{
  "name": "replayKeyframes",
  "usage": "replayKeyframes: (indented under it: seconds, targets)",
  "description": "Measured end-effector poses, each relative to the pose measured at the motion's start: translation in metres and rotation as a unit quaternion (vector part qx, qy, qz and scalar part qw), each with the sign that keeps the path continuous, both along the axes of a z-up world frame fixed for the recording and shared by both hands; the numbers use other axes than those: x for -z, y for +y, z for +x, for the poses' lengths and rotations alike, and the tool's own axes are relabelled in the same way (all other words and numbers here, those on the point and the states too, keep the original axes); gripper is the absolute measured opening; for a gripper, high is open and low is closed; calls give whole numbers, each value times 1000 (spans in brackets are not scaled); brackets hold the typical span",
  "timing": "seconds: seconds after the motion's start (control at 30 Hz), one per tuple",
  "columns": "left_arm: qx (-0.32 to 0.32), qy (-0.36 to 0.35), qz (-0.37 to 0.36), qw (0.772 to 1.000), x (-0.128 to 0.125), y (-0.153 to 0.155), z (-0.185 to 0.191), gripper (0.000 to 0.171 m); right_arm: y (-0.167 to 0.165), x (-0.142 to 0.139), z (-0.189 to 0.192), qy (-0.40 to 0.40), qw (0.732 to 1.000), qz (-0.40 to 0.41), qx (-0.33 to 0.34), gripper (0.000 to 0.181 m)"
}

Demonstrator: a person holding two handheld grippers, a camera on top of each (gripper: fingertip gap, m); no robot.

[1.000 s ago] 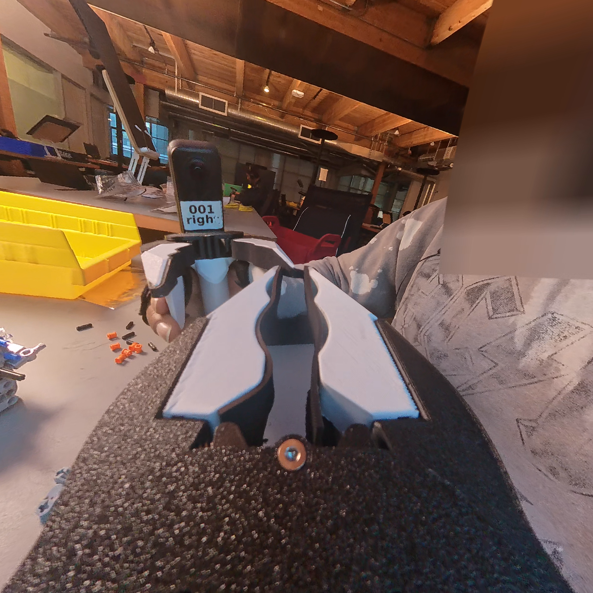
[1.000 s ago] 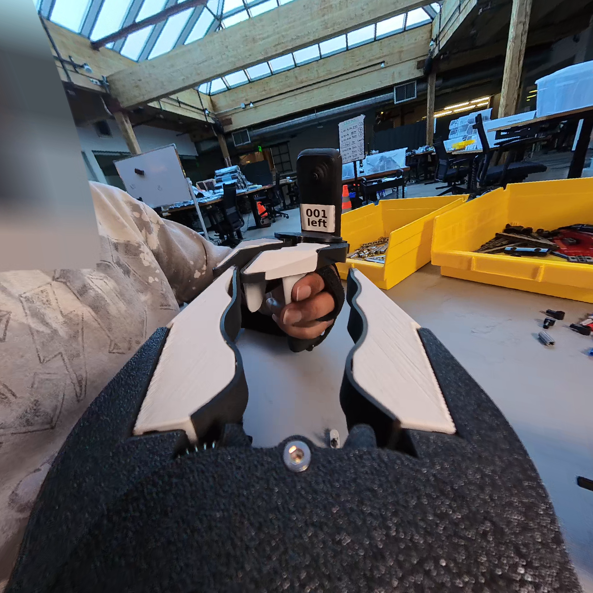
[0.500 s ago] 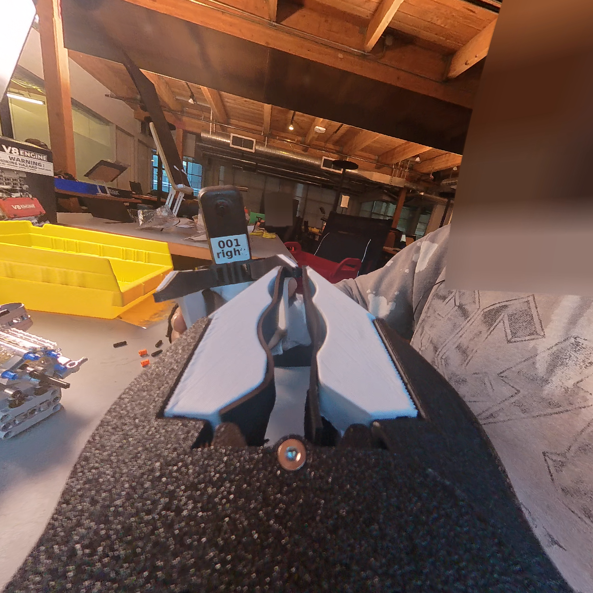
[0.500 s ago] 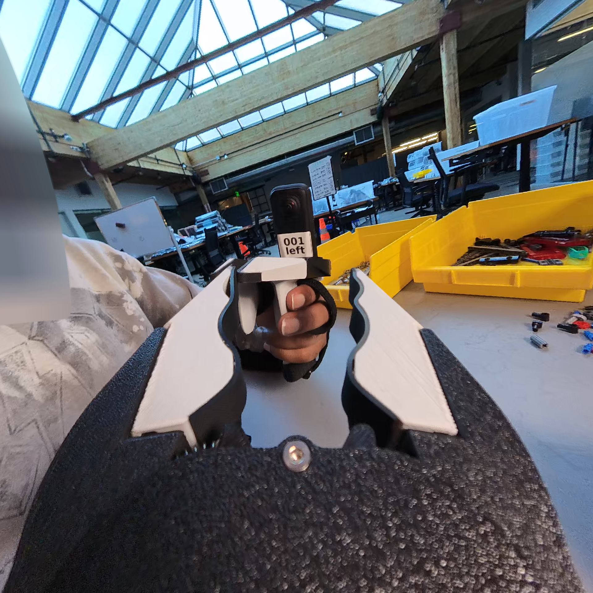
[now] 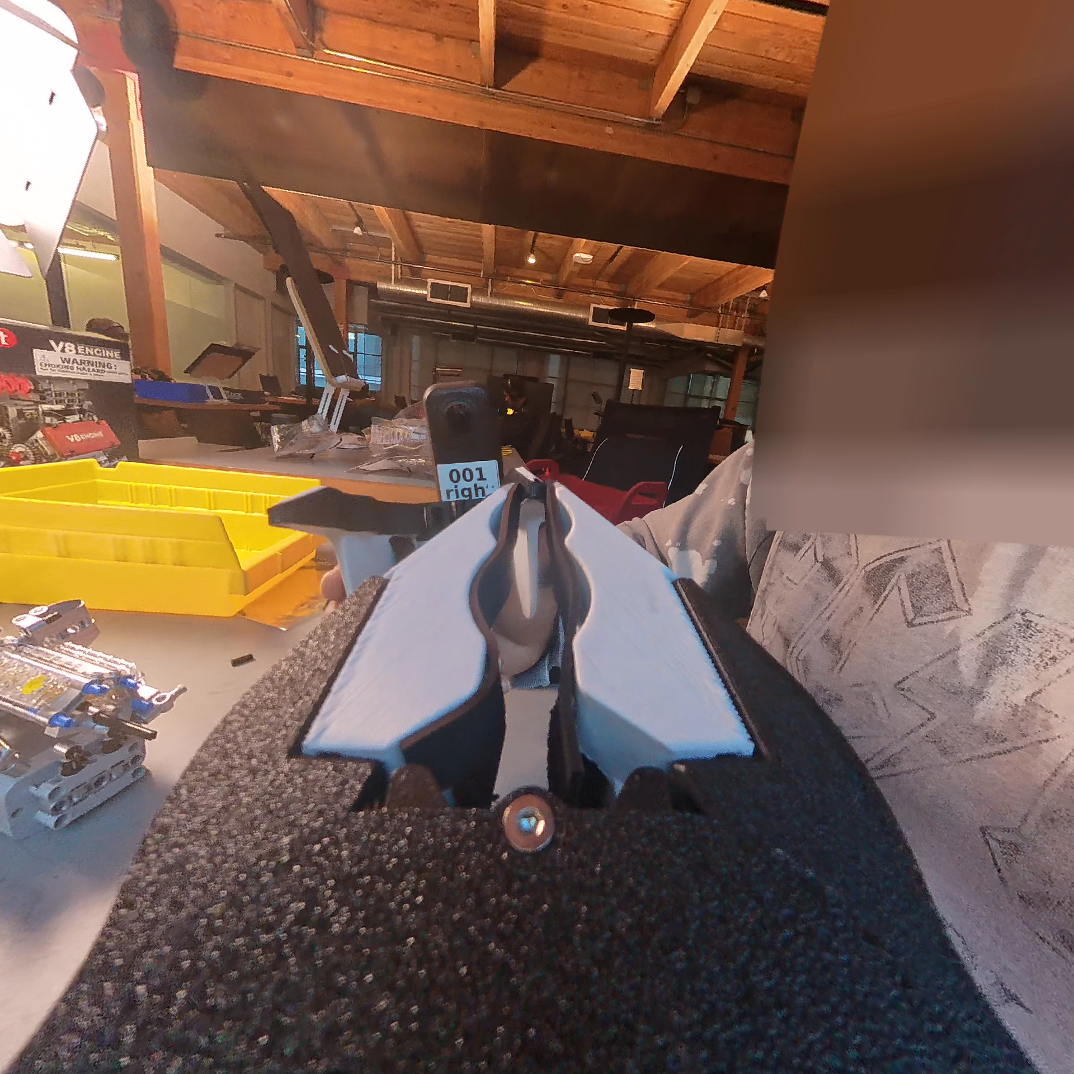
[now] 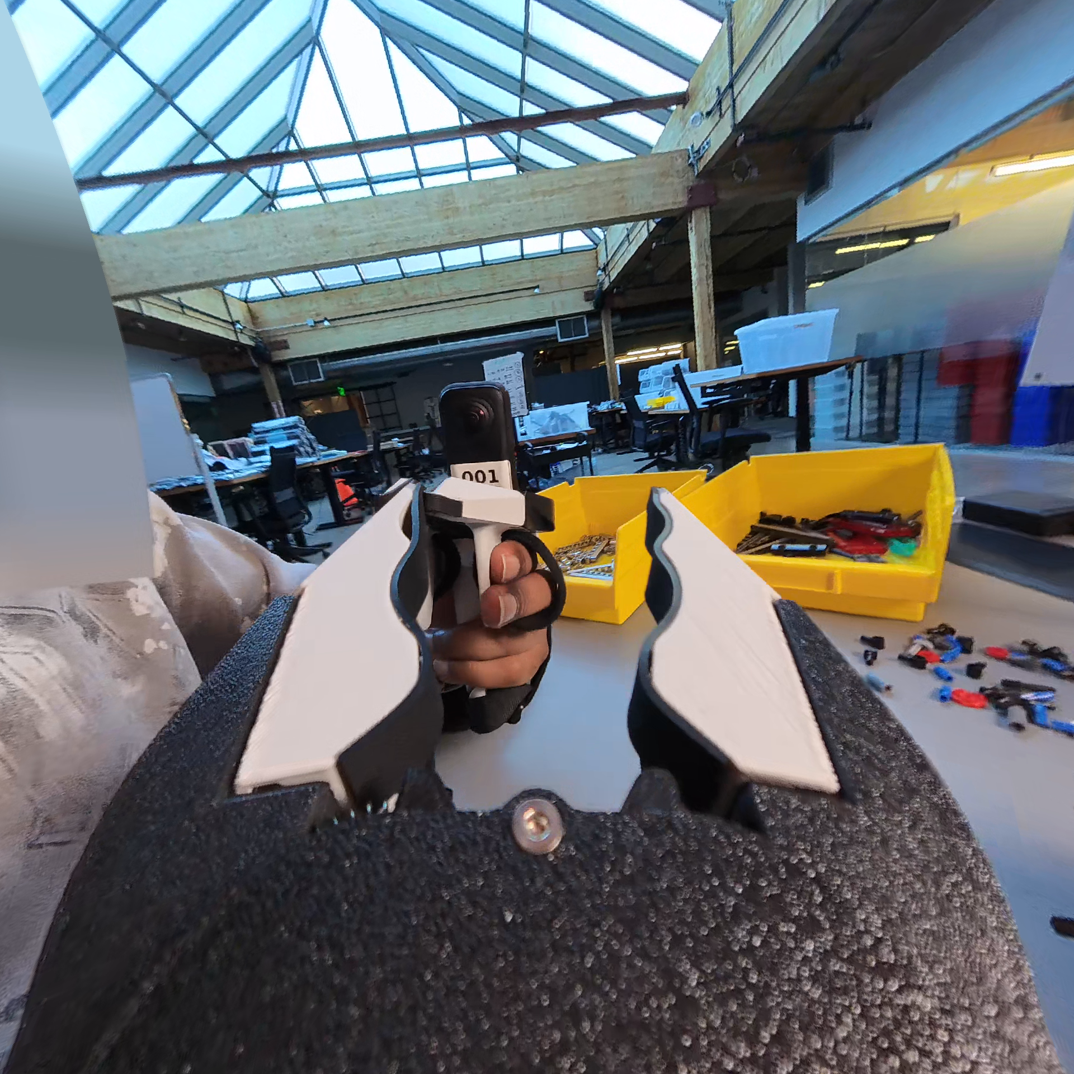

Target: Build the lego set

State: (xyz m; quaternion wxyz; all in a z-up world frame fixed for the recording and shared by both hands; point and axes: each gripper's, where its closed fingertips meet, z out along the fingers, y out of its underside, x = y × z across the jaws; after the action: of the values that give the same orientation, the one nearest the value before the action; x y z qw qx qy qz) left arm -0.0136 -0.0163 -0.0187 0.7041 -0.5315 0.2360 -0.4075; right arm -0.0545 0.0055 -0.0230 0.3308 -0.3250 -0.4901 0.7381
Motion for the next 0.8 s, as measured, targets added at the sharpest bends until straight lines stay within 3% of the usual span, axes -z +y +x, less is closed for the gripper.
replayKeyframes:
  seconds: [0.2, 0.37, 0.53, 0.8]
  targets:
    - [0, 10, 7, 1000, -4, -3, 2, 5, 2, -8, 2, 22, 998, 57, 34, 73]
    - [-19, 20, 13, 1000, -1, 0, -1, 6, 8, -3, -2, 3, 998, 56, 38, 79]
    - [-11, 39, 10, 999, 1, -2, 1, 21, 12, 2, -6, -20, 999, 39, 31, 81]
    - [0, 51, -12, 999, 9, 1, -2, 6, 7, 11, -6, -41, 998, 49, 5, 83]
